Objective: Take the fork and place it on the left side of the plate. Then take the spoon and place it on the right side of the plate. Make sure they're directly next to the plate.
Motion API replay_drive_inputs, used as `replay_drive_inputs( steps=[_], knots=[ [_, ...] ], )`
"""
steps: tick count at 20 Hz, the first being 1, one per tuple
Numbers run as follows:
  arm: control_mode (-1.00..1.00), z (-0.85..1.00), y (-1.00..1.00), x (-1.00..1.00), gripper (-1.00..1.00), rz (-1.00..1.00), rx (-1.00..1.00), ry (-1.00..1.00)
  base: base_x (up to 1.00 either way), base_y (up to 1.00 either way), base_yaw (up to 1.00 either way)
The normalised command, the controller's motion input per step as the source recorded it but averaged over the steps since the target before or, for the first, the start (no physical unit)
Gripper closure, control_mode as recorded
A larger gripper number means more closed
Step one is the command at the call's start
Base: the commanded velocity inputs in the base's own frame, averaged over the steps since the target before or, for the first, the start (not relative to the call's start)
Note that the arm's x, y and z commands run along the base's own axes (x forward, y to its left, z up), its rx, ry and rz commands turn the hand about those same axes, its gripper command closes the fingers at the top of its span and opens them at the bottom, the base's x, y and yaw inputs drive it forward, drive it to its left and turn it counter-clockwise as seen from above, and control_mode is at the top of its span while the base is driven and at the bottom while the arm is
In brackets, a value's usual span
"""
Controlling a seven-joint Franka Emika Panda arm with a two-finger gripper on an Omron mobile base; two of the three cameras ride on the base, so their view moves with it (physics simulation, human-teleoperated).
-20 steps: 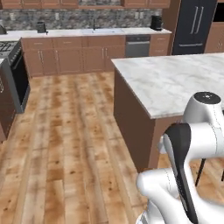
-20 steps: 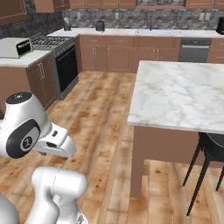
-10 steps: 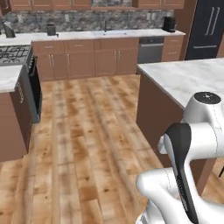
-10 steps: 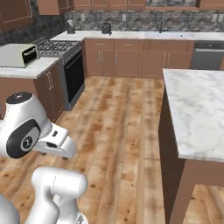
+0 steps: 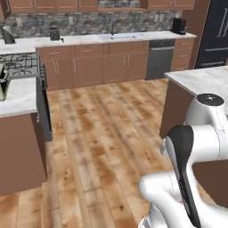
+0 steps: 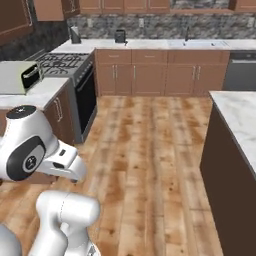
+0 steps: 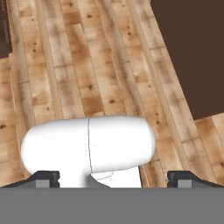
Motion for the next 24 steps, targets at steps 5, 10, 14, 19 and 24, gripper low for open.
replay_drive_inputs(
  steps=[5,10,14,19,24],
  knots=[
    [1.00,0.00,0.00,0.00,-1.00,0.00,0.00,0.00,1.00,0.36,-0.10],
    [1.00,0.00,0.00,0.00,-1.00,0.00,0.00,0.00,1.00,0.00,0.00],
    [1.00,0.00,0.00,0.00,-1.00,0.00,0.00,0.00,1.00,0.00,0.06],
    [1.00,0.00,0.00,0.00,-1.00,0.00,0.00,0.00,1.00,-0.04,0.14],
    [1.00,0.00,0.00,0.00,-1.00,0.00,0.00,0.00,1.00,-0.36,0.13]
  ],
)
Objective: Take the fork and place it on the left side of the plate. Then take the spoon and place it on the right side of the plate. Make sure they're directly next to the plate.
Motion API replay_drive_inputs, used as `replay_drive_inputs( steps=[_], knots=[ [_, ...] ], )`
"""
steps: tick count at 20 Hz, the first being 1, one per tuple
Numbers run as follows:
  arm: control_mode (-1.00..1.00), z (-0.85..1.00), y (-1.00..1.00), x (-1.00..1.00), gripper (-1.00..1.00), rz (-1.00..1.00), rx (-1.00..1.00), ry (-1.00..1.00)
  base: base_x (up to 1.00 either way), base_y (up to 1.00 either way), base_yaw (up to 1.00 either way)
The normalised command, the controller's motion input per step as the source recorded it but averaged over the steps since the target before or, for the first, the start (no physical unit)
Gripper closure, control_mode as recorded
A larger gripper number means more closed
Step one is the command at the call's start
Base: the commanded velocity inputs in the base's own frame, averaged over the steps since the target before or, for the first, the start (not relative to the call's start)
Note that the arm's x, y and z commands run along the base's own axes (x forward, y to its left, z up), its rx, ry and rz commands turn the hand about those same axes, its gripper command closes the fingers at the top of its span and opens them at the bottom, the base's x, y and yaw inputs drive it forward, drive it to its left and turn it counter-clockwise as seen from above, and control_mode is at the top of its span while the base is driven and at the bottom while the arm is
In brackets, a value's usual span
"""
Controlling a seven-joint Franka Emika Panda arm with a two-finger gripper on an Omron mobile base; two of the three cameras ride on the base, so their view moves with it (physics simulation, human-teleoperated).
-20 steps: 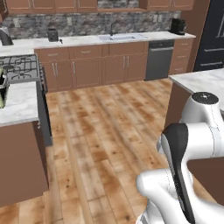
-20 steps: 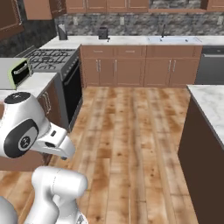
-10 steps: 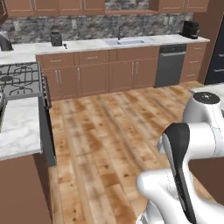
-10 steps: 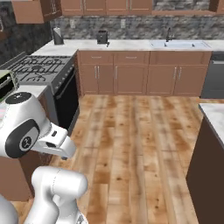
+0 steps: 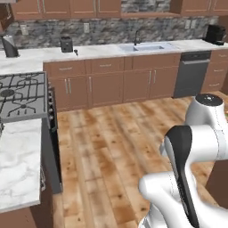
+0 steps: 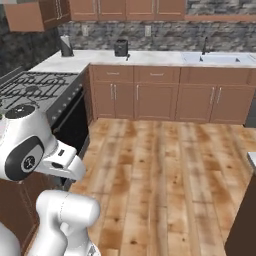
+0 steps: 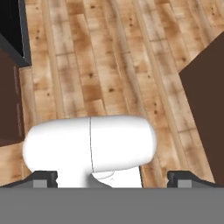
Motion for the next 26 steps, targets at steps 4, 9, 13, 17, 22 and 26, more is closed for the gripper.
replay_drive_inputs(
  steps=[4,9,13,17,22,26],
  knots=[
    [1.00,0.00,0.00,0.00,-1.00,0.00,0.00,0.00,1.00,-0.34,0.12],
    [1.00,0.00,0.00,0.00,-1.00,0.00,0.00,0.00,1.00,-0.26,0.12],
    [1.00,0.00,0.00,0.00,-1.00,0.00,0.00,0.00,1.00,-0.16,0.12],
    [1.00,0.00,0.00,0.00,-1.00,0.00,0.00,0.00,1.00,-0.35,0.11],
    [1.00,0.00,0.00,0.00,-1.00,0.00,0.00,0.00,1.00,-0.40,0.09],
    [1.00,0.00,0.00,0.00,-1.00,0.00,0.00,0.00,1.00,-0.42,0.07]
  ],
)
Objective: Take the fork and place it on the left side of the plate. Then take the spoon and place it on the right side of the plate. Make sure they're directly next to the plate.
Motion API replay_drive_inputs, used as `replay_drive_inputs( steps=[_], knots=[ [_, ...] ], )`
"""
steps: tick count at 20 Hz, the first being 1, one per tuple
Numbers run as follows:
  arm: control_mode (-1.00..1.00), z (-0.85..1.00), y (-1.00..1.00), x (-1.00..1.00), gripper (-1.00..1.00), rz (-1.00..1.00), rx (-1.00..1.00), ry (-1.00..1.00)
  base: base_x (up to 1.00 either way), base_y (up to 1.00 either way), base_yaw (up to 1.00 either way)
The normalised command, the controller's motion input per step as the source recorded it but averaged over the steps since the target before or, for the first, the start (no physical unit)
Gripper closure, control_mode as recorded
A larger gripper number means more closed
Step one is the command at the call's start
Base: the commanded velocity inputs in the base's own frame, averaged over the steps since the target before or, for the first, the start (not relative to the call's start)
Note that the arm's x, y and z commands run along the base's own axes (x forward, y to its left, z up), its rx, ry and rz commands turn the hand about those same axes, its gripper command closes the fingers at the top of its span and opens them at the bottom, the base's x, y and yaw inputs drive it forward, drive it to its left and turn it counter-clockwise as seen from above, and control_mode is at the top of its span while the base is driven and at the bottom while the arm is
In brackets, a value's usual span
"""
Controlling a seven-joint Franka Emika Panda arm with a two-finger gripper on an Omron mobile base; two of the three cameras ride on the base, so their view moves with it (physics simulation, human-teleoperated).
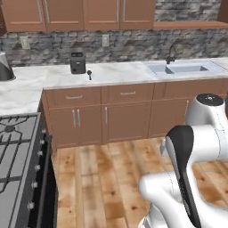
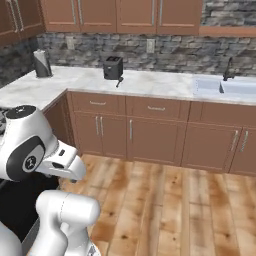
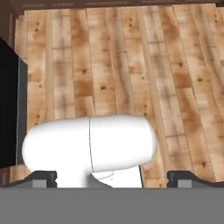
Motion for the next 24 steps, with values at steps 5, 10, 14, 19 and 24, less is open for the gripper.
replay_drive_inputs(
  steps=[5,10,14,19,24],
  knots=[
    [1.00,0.00,0.00,0.00,-1.00,0.00,0.00,0.00,1.00,-0.11,0.03],
    [1.00,0.00,0.00,0.00,-1.00,0.00,0.00,0.00,1.00,0.00,0.02],
    [1.00,0.00,0.00,0.00,-1.00,0.00,0.00,0.00,1.00,0.00,0.02],
    [1.00,0.00,0.00,0.00,-1.00,0.00,0.00,0.00,1.00,0.04,0.02],
    [1.00,0.00,0.00,0.00,-1.00,0.00,0.00,0.00,1.00,0.23,0.00]
  ],
)
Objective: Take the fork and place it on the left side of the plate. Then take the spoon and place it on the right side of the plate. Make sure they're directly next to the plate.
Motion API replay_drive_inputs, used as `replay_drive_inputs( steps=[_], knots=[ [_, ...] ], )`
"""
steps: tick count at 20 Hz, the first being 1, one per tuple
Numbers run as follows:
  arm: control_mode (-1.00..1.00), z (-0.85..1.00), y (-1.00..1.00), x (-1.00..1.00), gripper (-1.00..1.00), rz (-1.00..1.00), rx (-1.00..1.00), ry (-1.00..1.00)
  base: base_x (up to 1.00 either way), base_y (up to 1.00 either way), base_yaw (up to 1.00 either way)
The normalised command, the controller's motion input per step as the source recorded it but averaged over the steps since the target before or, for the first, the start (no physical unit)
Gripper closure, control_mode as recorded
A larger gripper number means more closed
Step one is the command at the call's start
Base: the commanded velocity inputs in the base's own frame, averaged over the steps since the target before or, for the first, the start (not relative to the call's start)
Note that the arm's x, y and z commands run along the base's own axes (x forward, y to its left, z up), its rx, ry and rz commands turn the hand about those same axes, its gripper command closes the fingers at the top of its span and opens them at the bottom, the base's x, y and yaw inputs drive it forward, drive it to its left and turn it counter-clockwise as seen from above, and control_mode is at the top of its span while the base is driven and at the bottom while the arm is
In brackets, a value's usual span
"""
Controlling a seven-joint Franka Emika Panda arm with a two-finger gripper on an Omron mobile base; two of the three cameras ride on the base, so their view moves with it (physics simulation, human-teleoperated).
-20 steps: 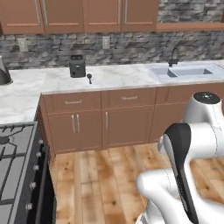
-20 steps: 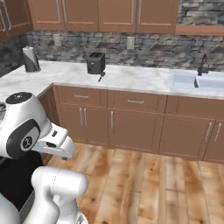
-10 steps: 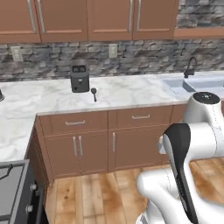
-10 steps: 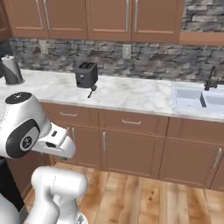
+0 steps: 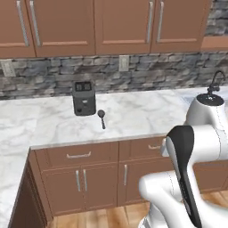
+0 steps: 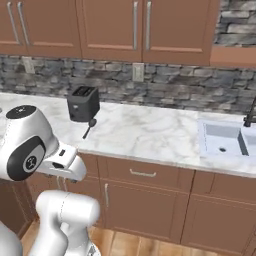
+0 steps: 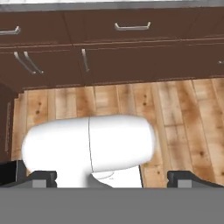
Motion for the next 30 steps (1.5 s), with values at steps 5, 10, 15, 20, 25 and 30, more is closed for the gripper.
replay_drive_inputs(
  steps=[5,10,15,20,25,30],
  knots=[
    [1.00,0.00,0.00,0.00,-1.00,0.00,0.00,0.00,1.00,0.39,0.00],
    [1.00,0.00,0.00,0.00,-1.00,0.00,0.00,0.00,0.89,0.61,0.01],
    [-1.00,-0.33,0.34,0.33,-1.00,0.03,0.00,0.07,0.27,0.28,0.02],
    [-1.00,-0.90,0.24,0.42,-1.00,0.08,0.00,0.09,0.00,0.00,0.00],
    [-1.00,-0.62,0.07,0.72,-1.00,0.08,0.02,0.08,0.00,0.00,0.00],
    [-1.00,-0.42,0.04,0.70,-1.00,0.08,0.05,0.01,0.00,0.00,0.00]
  ],
)
